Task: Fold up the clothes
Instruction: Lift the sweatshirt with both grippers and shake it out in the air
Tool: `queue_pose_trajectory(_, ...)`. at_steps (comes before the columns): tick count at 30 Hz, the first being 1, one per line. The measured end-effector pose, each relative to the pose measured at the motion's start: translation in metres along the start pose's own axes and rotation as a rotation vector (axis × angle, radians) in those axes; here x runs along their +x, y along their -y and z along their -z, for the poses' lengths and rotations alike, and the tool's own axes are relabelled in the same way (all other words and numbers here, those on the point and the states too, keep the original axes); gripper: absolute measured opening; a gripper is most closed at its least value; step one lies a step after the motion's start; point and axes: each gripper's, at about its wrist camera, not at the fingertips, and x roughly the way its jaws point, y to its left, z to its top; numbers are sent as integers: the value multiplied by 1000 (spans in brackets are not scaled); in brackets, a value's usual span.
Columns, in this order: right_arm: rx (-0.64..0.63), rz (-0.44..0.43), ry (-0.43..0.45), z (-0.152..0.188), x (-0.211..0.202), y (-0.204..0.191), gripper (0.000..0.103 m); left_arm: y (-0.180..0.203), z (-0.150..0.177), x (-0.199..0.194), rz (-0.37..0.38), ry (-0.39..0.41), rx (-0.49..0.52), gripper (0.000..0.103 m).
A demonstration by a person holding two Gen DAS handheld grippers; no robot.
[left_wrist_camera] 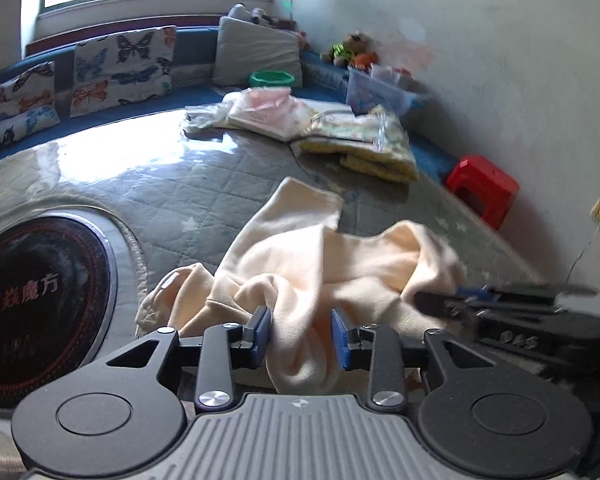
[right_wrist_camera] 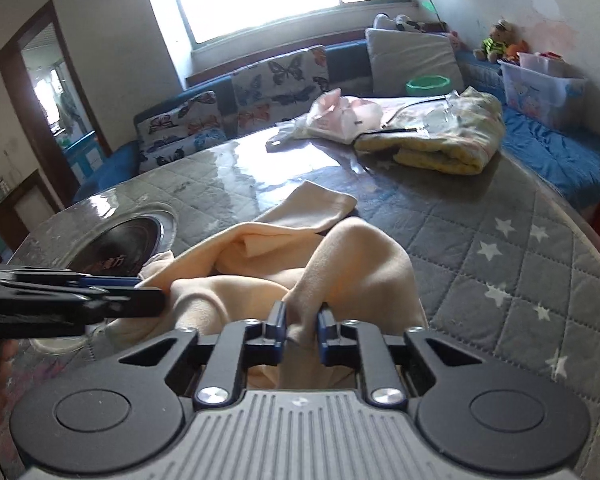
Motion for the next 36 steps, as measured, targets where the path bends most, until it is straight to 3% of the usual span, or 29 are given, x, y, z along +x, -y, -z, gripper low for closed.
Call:
queue_pose_trajectory(3,4,-14,25,-6,-8,1,8,-4,1,4,-4,1,20,12)
queue_pose_trajectory(9,65,-88,80,-35,-24,4,7,-47,-7,-17,35,47,-121,8)
queue_pose_trajectory(14,58,-151,129,-71,-26,-11,7,-86,-20,-41,16,102,-228,8)
queue_pose_trajectory(21,-6,-218,177,-137,4,-54,6,-148,-48,-80,-115,189,-348,8)
queue_pose_trajectory(26,-15,-306,268,-180,12,-87,6,-189,-76,-126,-200,295,-408,7)
queue_pose_trajectory(31,-69,-394,359,-192,-4,-112,6,-202,-83,-180,-250,412,-396,7)
queue_pose_trajectory(36,-194,-396,272,-157,-4,-121,6,-196,-55,-198,-275,361,-363,8)
